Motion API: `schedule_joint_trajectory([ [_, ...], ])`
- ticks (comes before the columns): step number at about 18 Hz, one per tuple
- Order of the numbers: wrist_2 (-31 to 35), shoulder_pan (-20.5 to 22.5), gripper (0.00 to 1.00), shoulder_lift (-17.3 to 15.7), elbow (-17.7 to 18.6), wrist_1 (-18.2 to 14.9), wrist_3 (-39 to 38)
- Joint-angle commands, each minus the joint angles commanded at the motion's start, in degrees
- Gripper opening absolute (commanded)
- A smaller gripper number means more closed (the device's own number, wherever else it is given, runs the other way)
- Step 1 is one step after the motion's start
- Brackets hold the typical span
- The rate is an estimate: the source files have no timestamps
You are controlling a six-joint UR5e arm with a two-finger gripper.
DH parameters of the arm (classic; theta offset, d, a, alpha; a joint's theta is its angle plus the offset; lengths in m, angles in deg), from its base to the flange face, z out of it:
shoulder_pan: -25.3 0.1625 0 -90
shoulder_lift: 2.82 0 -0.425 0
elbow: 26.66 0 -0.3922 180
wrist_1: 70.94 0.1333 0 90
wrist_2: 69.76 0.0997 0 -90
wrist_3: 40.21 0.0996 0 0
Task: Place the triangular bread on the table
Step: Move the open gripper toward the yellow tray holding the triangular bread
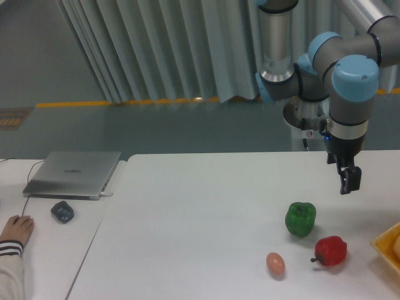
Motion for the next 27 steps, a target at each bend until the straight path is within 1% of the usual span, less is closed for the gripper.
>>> schedule_joint_trajectory([
  [4, 0.44, 0.00, 1.00, 0.00, 0.27, 0.44, -1.40],
  [5, 0.35, -0.09, 1.00, -0.17, 1.14, 0.70, -1.15],
  [6, 0.27, 0.00, 1.00, -0.70, 2.63, 1.75, -0.97],
  [8, 0.00, 0.17, 1.00, -1.05, 3.08, 3.07, -1.14],
  [12, 0.35, 1.14, 1.00, -1.32, 3.43, 3.52, -1.67],
  [15, 0.35, 2.11, 1.00, -2.20, 4.83, 3.95, -1.50],
  [16, 0.61, 2.02, 1.00, -2.72, 6.06, 4.91, -0.89],
  [17, 1.05, 1.85, 1.00, -3.16, 6.94, 9.01, -1.23],
  [18, 1.14, 1.76, 1.00, -3.25, 7.56, 11.49, -1.67],
  [21, 1.06, 2.46, 1.00, -3.16, 6.86, 12.22, -2.72],
  [23, 0.62, 4.65, 1.00, -3.08, 6.16, 12.48, -4.82],
  [27, 0.18, 6.50, 1.00, -1.59, 3.79, 12.48, -8.17],
])
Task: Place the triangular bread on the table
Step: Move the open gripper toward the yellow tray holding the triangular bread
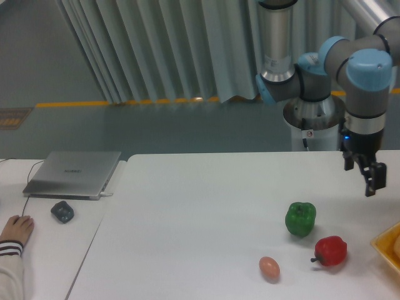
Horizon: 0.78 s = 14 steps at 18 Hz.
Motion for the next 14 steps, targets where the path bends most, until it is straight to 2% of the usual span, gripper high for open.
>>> schedule_joint_trajectory([
  [2, -1.75, 1.32, 1.00, 1.40, -1.84, 0.35, -5.33],
  [6, -5.89, 2.55, 1.00, 3.43, -2.12, 6.40, -13.71],
  [14, -4.84, 2.64, 1.00, 7.30, -2.56, 7.56, -13.98],
])
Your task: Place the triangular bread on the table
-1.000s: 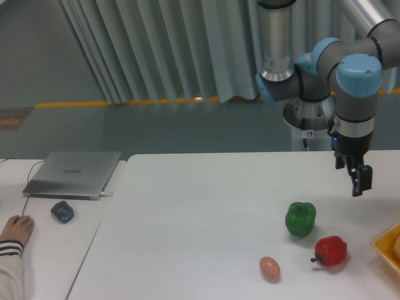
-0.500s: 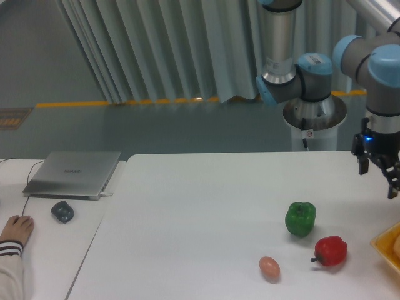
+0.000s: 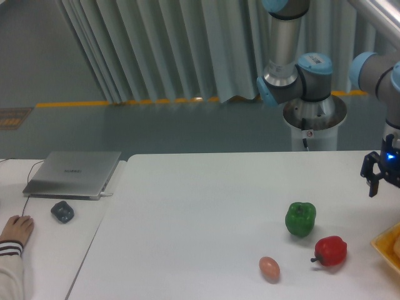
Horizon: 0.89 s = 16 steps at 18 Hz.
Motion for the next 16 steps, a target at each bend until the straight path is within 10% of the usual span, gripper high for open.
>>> schedule_joint_trajectory([
  [16, 2.11, 2.46, 1.00, 3.17, -0.79, 5.45, -4.92],
])
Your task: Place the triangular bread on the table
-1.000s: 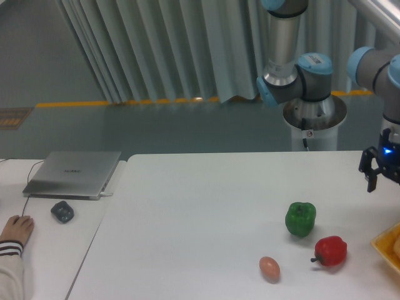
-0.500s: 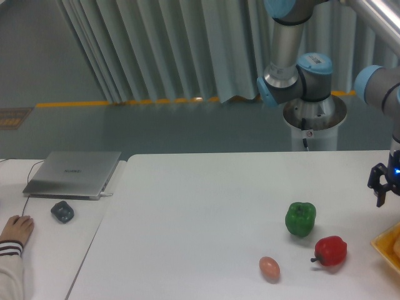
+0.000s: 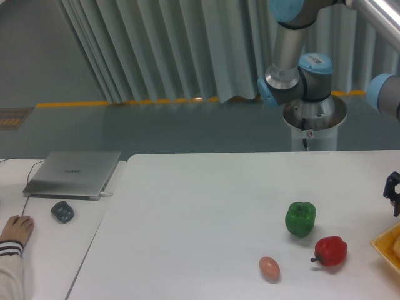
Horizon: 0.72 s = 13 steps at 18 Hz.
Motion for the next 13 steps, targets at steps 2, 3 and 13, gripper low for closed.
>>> schedule_joint_trajectory([
  [2, -0.18, -0.09, 1.00, 0.18, 0.00, 1.13, -1.50],
  [3, -0.18, -0.26, 1.00, 0.44, 0.09, 2.01, -1.59],
  [13, 0.18, -0.97, 1.00, 2.72, 0.09, 4.48, -1.59],
])
